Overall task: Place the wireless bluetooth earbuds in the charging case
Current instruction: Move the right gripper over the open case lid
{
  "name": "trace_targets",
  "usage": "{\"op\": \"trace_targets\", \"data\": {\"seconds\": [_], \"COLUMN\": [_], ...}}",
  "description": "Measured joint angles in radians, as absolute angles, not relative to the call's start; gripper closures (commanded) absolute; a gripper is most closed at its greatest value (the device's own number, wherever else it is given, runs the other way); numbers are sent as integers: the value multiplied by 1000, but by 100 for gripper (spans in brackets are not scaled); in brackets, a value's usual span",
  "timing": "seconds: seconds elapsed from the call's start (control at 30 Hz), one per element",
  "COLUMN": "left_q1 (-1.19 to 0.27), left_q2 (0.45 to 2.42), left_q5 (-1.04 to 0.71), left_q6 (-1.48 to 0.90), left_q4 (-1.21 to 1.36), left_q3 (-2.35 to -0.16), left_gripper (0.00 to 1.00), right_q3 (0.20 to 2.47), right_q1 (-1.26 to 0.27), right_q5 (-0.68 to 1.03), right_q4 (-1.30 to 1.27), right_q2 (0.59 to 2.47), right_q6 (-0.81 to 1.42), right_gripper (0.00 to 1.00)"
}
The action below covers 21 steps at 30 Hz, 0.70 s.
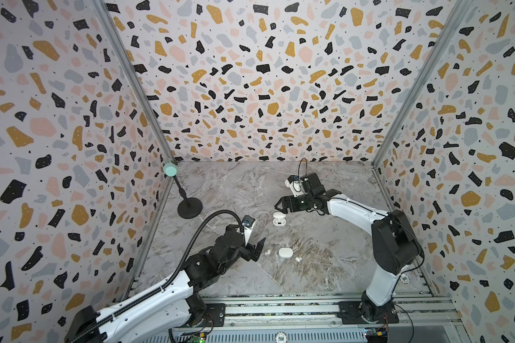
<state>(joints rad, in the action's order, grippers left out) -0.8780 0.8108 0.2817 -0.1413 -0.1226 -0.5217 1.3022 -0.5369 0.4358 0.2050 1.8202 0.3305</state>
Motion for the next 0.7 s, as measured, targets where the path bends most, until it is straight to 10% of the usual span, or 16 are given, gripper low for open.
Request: {"op": "trace_targets", "data": {"seconds": [0.7], "left_q1": [-878], "left_q2": [809], "left_q5": [324], "left_q6": [-142], "left_q4": [-103], "left_q3": [-522], "left_gripper": [0], "right_q3": [1370], "right_q1": [-578], "right_q5": [467], "right_q4": [187], "right_q2": [1936], "right_q6": [307], "right_gripper": [6]}}
